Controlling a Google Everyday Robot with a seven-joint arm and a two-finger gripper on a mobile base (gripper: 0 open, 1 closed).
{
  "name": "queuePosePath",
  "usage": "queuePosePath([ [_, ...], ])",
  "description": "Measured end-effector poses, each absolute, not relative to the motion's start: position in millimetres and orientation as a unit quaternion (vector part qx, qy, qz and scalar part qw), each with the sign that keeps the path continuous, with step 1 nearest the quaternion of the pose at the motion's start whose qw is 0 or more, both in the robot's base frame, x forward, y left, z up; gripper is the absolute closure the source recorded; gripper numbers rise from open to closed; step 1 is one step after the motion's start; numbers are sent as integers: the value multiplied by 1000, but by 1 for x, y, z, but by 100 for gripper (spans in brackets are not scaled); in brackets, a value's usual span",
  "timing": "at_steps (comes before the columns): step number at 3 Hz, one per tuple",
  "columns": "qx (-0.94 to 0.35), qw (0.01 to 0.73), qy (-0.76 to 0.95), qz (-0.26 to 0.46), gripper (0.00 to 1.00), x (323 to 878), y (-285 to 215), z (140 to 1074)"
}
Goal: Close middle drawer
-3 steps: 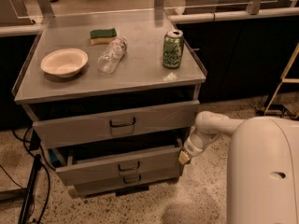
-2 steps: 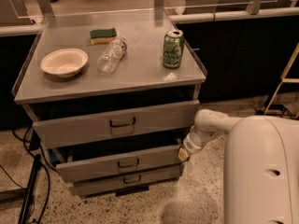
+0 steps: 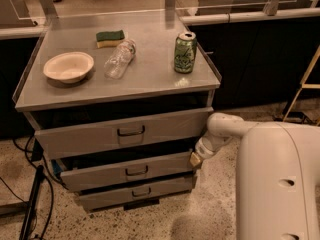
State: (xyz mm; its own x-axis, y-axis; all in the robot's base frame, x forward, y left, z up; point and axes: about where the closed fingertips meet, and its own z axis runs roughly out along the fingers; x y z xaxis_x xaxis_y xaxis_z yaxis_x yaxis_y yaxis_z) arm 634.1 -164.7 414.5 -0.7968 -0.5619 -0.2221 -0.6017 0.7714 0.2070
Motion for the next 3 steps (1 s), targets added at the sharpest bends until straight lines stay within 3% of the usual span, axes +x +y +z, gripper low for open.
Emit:
queuePosePath([
  [3, -290, 83, 945, 124, 100, 645, -171, 420],
])
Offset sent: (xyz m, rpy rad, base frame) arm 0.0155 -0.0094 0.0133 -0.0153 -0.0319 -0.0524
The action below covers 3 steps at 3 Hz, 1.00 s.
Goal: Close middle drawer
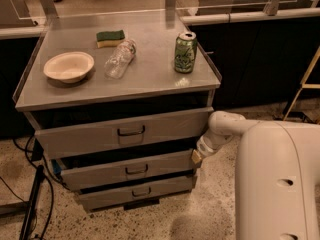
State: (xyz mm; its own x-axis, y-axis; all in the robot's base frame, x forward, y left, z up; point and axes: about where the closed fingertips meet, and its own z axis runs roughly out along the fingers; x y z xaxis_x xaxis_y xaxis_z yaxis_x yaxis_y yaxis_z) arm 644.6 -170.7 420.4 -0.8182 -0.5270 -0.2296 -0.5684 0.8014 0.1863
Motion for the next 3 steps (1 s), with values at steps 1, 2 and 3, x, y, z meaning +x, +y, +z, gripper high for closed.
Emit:
queuePosePath([
  [1, -280, 86, 949, 119, 100, 648, -175, 422],
  [2, -273, 90, 951, 112, 100, 654, -179, 425],
  [3, -273, 92, 951, 109, 100, 654, -181, 427],
])
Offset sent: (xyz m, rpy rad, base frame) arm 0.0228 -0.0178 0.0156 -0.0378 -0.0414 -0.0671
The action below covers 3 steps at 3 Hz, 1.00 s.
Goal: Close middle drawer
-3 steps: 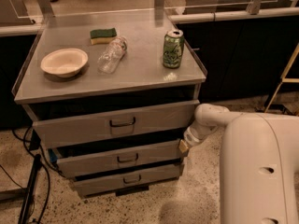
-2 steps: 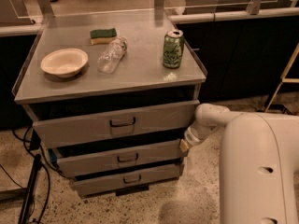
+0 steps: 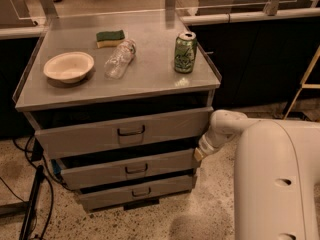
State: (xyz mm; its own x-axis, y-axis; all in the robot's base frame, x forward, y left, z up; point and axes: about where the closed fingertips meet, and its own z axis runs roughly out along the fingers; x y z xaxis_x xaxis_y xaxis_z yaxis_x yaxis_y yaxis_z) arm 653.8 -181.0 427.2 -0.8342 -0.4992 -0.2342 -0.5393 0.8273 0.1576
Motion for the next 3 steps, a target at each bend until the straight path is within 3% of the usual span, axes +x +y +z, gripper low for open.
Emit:
queuePosePath([
  [2, -274, 63, 950, 133, 100, 630, -185, 426],
  [3, -249, 13, 954, 164, 100, 575, -209, 430],
])
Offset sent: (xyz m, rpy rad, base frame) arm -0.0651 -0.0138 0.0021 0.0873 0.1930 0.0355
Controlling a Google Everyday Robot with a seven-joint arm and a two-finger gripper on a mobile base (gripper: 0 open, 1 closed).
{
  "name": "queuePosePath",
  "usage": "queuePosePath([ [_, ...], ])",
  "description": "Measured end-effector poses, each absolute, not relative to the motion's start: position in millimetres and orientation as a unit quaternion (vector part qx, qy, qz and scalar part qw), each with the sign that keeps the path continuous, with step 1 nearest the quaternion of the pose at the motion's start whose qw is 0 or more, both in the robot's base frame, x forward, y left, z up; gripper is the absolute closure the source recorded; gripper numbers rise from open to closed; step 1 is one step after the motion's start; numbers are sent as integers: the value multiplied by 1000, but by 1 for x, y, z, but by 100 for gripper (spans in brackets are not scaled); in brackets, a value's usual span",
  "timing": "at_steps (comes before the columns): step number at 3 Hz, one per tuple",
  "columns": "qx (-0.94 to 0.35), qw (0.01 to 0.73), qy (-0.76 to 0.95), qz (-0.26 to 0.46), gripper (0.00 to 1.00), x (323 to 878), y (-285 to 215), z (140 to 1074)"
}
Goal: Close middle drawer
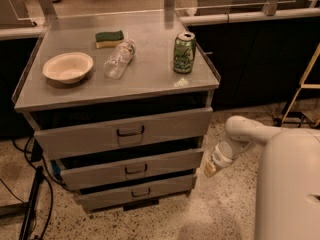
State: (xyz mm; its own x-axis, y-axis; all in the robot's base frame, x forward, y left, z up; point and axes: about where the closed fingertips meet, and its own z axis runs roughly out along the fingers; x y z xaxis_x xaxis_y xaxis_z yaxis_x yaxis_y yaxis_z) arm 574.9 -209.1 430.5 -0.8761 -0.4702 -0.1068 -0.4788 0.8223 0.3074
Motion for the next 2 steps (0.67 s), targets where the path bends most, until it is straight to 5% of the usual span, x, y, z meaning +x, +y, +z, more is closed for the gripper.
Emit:
queuePosePath([
  [1, -214, -11, 960, 179, 100, 532, -236, 439],
  [2, -211, -14, 961, 180, 83, 527, -239, 439],
])
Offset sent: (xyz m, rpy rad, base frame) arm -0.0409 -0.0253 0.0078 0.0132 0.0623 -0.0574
